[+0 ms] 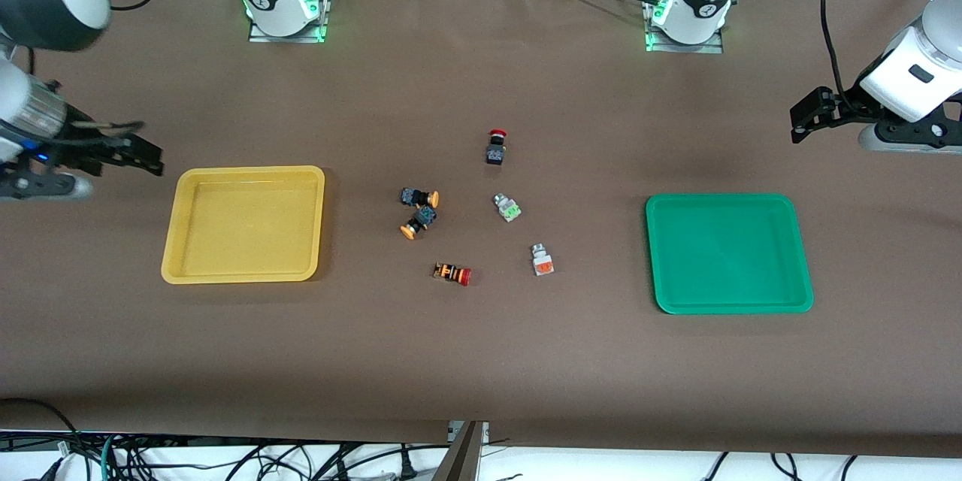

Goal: Place green and yellow buttons in trays
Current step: 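Reach the right gripper to the black button while the left gripper reaches orange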

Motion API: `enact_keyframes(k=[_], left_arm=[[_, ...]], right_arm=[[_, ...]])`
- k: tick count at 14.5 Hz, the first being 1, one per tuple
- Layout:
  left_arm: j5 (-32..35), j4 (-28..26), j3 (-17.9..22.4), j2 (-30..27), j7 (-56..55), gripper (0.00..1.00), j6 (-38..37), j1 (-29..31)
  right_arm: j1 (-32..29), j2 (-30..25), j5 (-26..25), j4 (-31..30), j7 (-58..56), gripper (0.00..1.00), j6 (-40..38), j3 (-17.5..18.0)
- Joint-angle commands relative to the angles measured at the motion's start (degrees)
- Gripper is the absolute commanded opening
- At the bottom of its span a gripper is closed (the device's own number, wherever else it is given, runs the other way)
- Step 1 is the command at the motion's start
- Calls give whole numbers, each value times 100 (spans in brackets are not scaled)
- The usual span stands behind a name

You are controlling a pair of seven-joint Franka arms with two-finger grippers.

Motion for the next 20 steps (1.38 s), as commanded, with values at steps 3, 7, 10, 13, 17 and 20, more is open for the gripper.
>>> enact_keyframes(k=[3,7,10,13,17,20], left_arm=[[34,36,-51,-48,-119,100,-275,-20],[69,54,-227,548,-111,100,-355,-37],[87,430,-263,1215,-119,100,-337,-151],[17,1097,-263,2120,-259,100,-302,-344],[-19,1539,-263,2869,-1924,100,328,-923],[-560,1539,-263,3273,-3052,100,1233,-1293]], right_arm=[[1014,852,-9,101,1278,99,947,-26],[1674,1432,0,110,2412,99,1554,-26],[2201,1872,8,118,3825,99,2054,-26],[2519,2215,8,119,4969,99,2450,-26],[2958,2637,70,127,6350,99,2741,-26],[2968,2866,201,119,7053,99,3031,-26]])
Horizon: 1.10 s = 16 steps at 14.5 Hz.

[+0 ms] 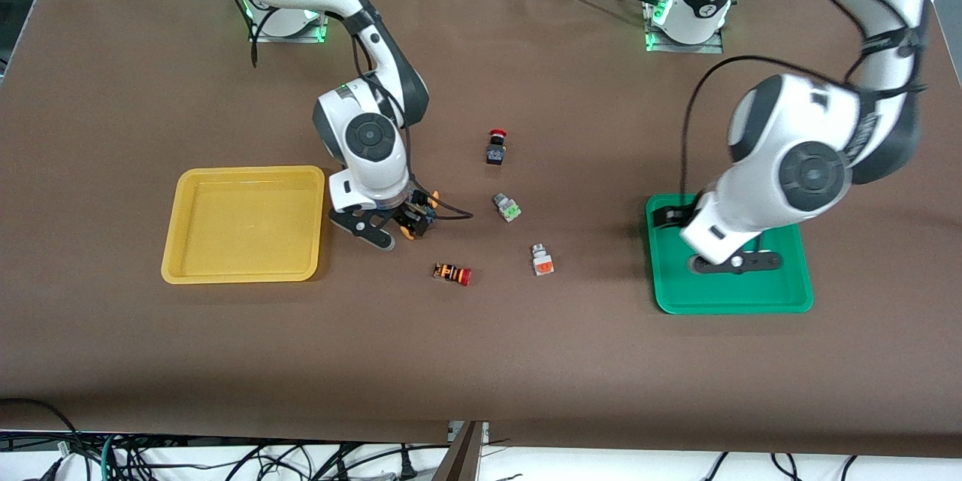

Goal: Place green and yellow buttons in trays
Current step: 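Close both grippers on the black button and the orange-white button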

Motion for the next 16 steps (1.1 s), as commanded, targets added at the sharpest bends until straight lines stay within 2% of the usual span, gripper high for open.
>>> enact_keyframes(k=[1,7,10,12,14,16], left_arm=[[-567,275,46,474,-896,100,710,-334],[-587,249,72,1310,-2926,100,2302,-1240],[-517,135,125,1503,-3307,100,2559,-1398],[148,143,108,1696,-3202,100,2647,-1398],[362,178,90,1881,-3184,100,2883,-1416],[389,170,81,1969,-3166,100,2990,-1434]], right_arm=[[58,261,330,108,641,99,298,-77],[101,604,657,108,713,99,1177,-86],[128,745,657,108,713,99,1363,-86],[146,851,674,108,722,98,1451,-86],[146,851,666,108,591,89,1451,-86],[137,851,674,108,573,67,1442,-77]])
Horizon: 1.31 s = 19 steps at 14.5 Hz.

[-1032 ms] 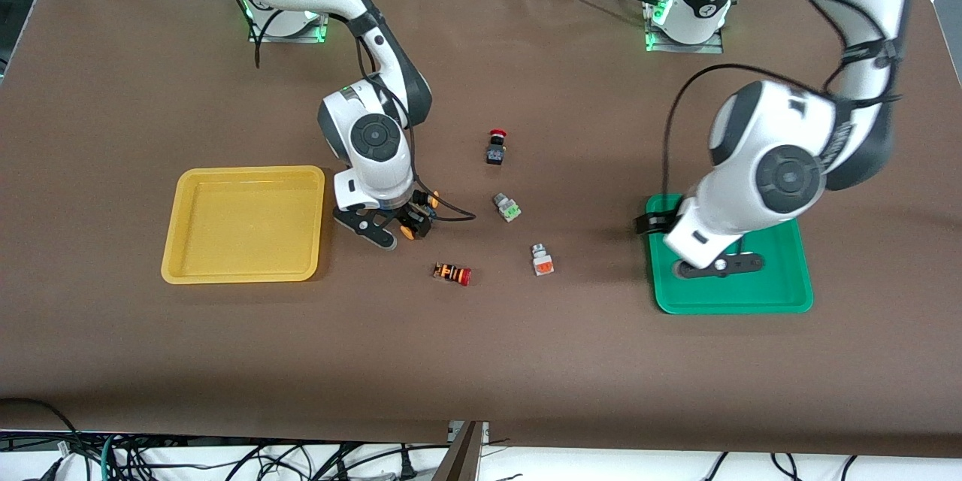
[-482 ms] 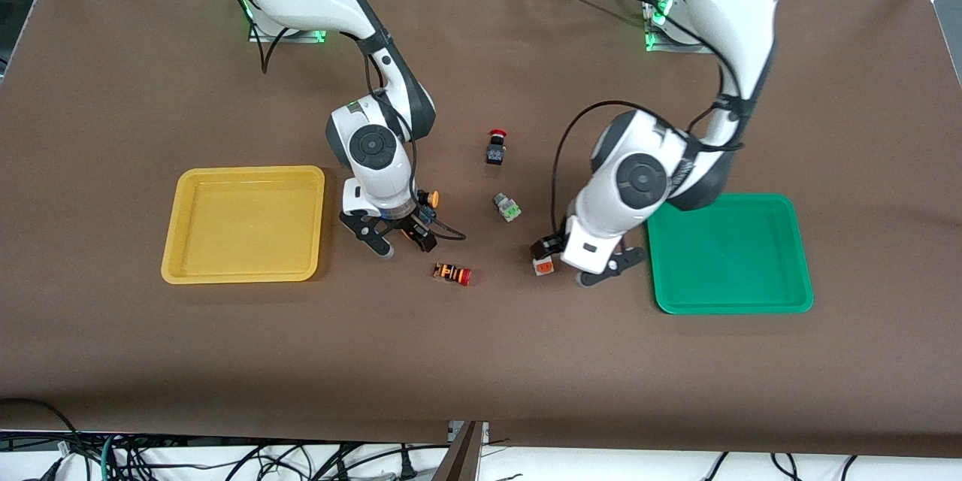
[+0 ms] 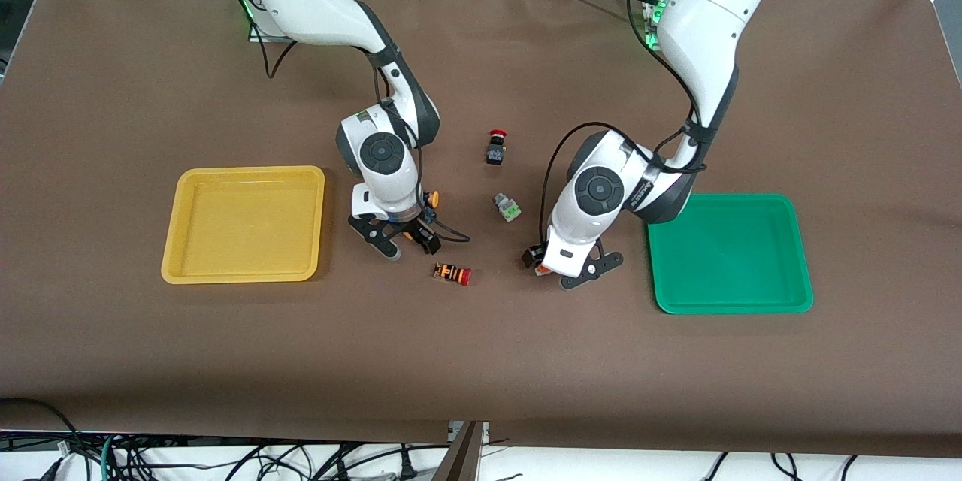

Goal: Place green and yellow buttons in trays
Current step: 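Close both grippers on the black button and the orange-white button, then place the black button in the yellow tray, orange button in green tray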

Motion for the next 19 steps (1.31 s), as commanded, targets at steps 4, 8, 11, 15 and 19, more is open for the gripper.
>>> enact_keyframes(k=[4,8,11,15,19], left_arm=[[180,133,38,369,2,100,506,-148],[179,168,20,414,11,28,578,-148],[188,168,29,405,370,14,569,-236],[188,133,64,169,424,10,167,-201],[188,177,178,-525,1273,12,-1055,71]], right_arm=[[49,52,123,83,-156,12,-4,-34],[49,52,123,83,-359,0,-21,-34],[-82,-36,115,109,-988,0,-257,-43],[-600,-194,141,925,-2982,0,-1819,-95],[-1409,-624,150,962,-4969,0,-2559,-96]])
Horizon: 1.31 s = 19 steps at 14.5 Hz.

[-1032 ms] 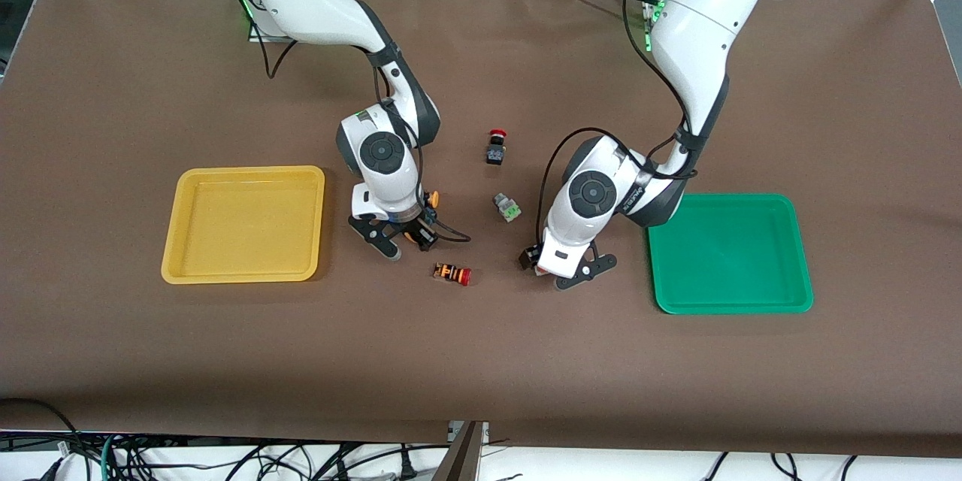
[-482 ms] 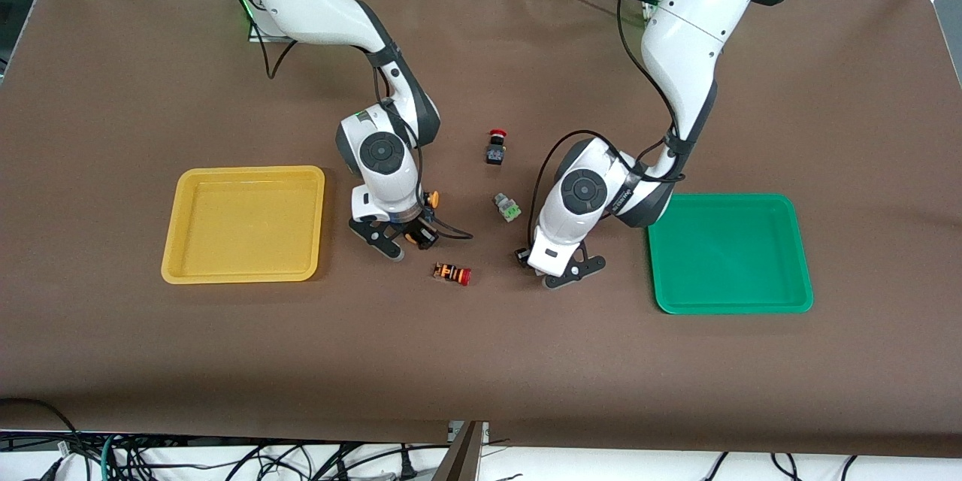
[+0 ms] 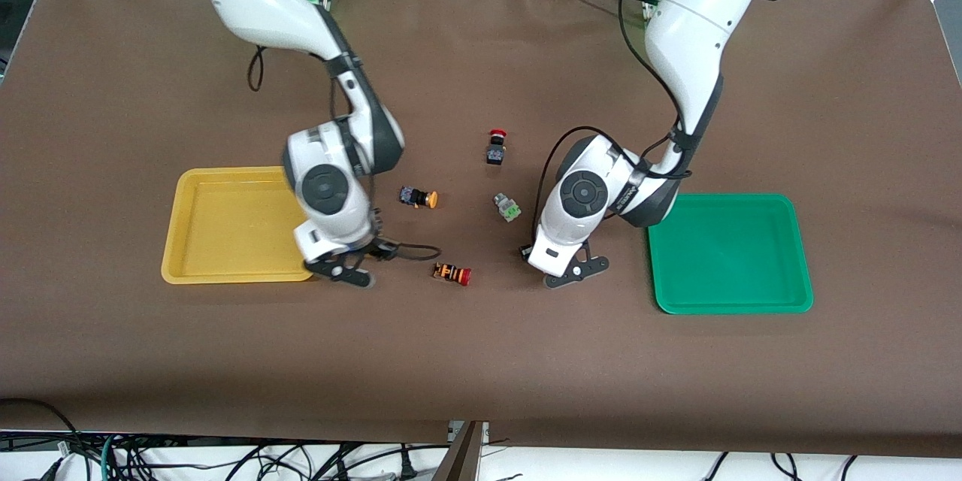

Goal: Place green and yellow buttons in trays
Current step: 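Place the black button in the yellow tray, orange button in green tray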

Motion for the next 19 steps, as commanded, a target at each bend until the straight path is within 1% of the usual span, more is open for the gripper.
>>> enact_keyframes(k=[1,3,5,6,8,10,11,12,13,15,16,17,18,19], left_arm=[[140,-92,67,-662,936,12,-701,340],[140,-101,67,-856,1866,12,-1192,692],[140,-153,102,-979,3087,12,-1685,1122],[140,-179,84,-1032,3667,13,-1809,1429],[140,-372,93,-1041,4557,13,-1863,1799],[148,-705,84,-1032,4789,14,-1749,2063],[148,-881,93,-1032,4807,15,-1618,2082],[148,-1135,93,-1032,4842,16,-1347,2143],[148,-1468,84,-1041,4868,16,-909,2231],[148,-1953,93,-1085,4877,18,-205,2267],[140,-2016,93,-1094,4869,23,-149,2267],[140,-1990,84,-1111,4799,58,-166,2267],[131,-1982,84,-1138,4781,100,-192,2267],[122,-1964,76,-1233,4772,100,-262,2267]], right_arm=[[-455,-356,97,-78,-1179,0,-554,78],[-675,-584,97,-357,-1786,0,-609,8],[-834,-795,97,-823,-2419,0,-390,-176],[-852,-936,97,-1138,-2683,0,-137,-290],[-870,-1173,97,-1885,-3166,0,591,-493],[-878,-1340,97,-2553,-3528,0,1269,-677],[-878,-1393,97,-2844,-3703,0,1542,-748],[-948,-1446,114,-3108,-3896,0,1806,-801],[-1088,-1464,140,-3354,-4081,0,2078,-801],[-1334,-1438,149,-3619,-4538,0,2466,-801],[-1449,-1412,167,-3620,-4731,8,2485,-792],[-1563,-1403,184,-3594,-4960,11,2485,-792],[-1634,-1412,280,-3576,-5162,22,2485,-792],[-1669,-1412,438,-3559,-5321,53,2468,-792]])
